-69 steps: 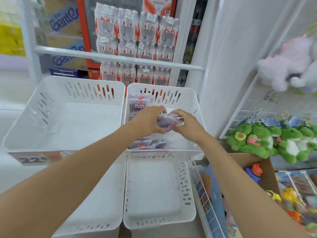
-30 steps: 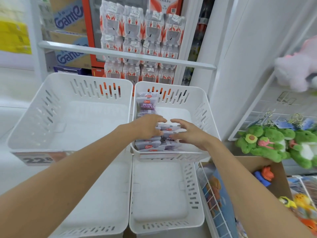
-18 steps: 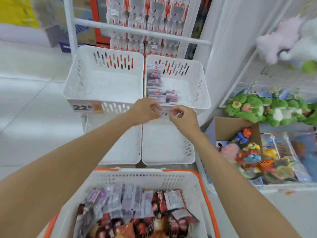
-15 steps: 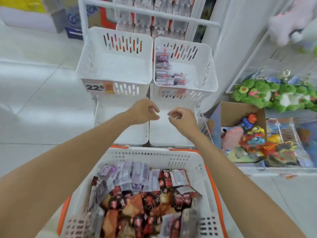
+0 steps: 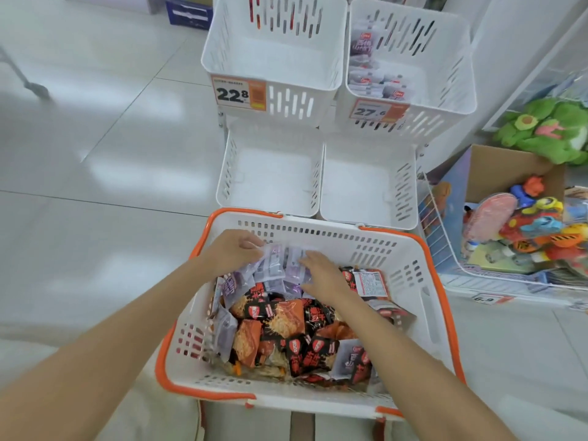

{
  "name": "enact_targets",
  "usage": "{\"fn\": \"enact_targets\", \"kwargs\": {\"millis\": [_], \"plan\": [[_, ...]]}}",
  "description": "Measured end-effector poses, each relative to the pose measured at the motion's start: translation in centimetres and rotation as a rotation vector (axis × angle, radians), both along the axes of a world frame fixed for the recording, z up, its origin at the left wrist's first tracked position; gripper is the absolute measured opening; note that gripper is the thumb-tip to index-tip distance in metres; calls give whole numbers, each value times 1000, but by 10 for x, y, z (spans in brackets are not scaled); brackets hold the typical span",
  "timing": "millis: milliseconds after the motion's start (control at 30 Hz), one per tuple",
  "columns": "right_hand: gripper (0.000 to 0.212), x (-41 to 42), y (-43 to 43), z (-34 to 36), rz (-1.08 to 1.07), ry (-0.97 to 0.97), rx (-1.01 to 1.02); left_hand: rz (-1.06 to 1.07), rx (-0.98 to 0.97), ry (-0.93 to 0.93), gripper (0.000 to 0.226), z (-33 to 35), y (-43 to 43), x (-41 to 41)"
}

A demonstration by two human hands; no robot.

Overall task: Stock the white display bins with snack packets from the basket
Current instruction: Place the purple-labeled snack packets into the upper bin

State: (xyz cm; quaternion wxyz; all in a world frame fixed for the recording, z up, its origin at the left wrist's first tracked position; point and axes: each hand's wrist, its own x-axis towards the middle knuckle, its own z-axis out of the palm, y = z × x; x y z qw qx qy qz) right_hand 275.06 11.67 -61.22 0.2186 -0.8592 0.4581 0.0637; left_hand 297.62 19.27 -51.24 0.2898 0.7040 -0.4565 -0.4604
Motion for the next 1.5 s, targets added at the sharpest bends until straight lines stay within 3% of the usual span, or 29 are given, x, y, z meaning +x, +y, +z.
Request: {"fn": "enact_targets", "kwargs": {"millis": [67,133,267,333,400,500,600,667,733,800,833,900,1033,1100,1200,1333,1433,1500], "plan": [[66,3,-7,-10,95,60,-77,31,-4,15,16,-1,-1,4],[52,2,-11,-12,140,36,-130,54,-12,21,16,0,-3,4],[20,-5,-21,8,-132,-219,-142,37,-26,31,27,-4,-11,-9],[27,-9,-25,32,-322,-477,23,-30,-32,25,51,-5,-18,-23],[33,-11,-22,62,-370,-712,288,-128,18,118,68,-4,-24,-38],[30,-15,-18,82,-400,-836,549,-182,97,167,30,-11,-30,-52],[35,-27,-17,61,-446,-657,402,-44,115,271,9,-22,-32,-50],[42,-38,-11,33,-304,-389,339,29,140,340,13,-29,-32,-47],[64,-45,-1,6,-89,-93,295,70,166,396,18,-33,-31,-45],[68,-49,8,-17,56,94,73,72,180,413,17,-38,-30,-40],[63,-51,9,-22,41,91,-57,72,181,424,19,-40,-30,-38],[46,-49,6,-16,-122,-62,-123,105,170,417,30,-45,-30,-31],[30,-40,-14,30,-471,-467,87,157,140,395,34,-42,-28,-25],[31,-39,-27,60,-497,-621,231,152,118,380,25,-39,-30,-26],[28,-36,-33,102,-406,-650,357,108,99,449,26,-29,-36,-36],[20,-24,-31,137,-360,-672,333,-33,92,605,56,2,-48,-65],[21,-28,-35,158,-545,-881,325,-48,40,702,28,24,-56,-87],[16,-35,-36,174,-679,-1032,364,24,-18,771,23,34,-63,-94]]}}
